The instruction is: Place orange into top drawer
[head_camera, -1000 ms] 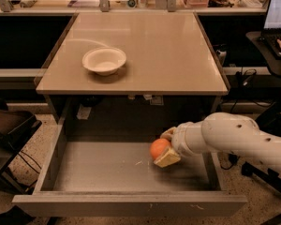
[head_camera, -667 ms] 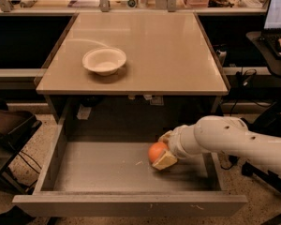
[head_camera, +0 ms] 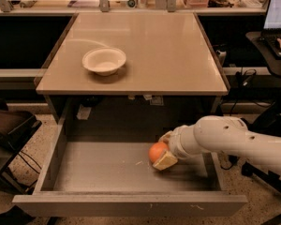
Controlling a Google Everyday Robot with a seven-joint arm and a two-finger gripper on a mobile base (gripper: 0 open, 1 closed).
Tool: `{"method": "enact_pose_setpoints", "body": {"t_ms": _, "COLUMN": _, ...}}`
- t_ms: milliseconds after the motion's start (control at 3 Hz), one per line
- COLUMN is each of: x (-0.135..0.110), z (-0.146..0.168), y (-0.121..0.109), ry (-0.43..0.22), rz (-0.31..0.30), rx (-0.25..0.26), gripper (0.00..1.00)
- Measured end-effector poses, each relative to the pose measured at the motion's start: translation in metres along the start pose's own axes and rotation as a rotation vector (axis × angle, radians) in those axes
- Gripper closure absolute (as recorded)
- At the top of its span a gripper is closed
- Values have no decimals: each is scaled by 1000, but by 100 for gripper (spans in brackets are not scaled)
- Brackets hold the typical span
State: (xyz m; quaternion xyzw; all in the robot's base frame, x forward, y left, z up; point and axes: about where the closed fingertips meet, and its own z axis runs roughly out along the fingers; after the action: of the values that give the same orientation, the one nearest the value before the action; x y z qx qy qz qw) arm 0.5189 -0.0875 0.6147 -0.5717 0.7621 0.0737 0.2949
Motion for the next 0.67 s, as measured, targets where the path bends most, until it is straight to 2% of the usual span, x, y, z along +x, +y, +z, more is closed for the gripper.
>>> {"method": "enact_pose_setpoints", "body": {"t_ms": 667, "x": 0, "z": 0, "y": 0, "ry": 0, "rz": 0, "rx": 0, "gripper": 14}}
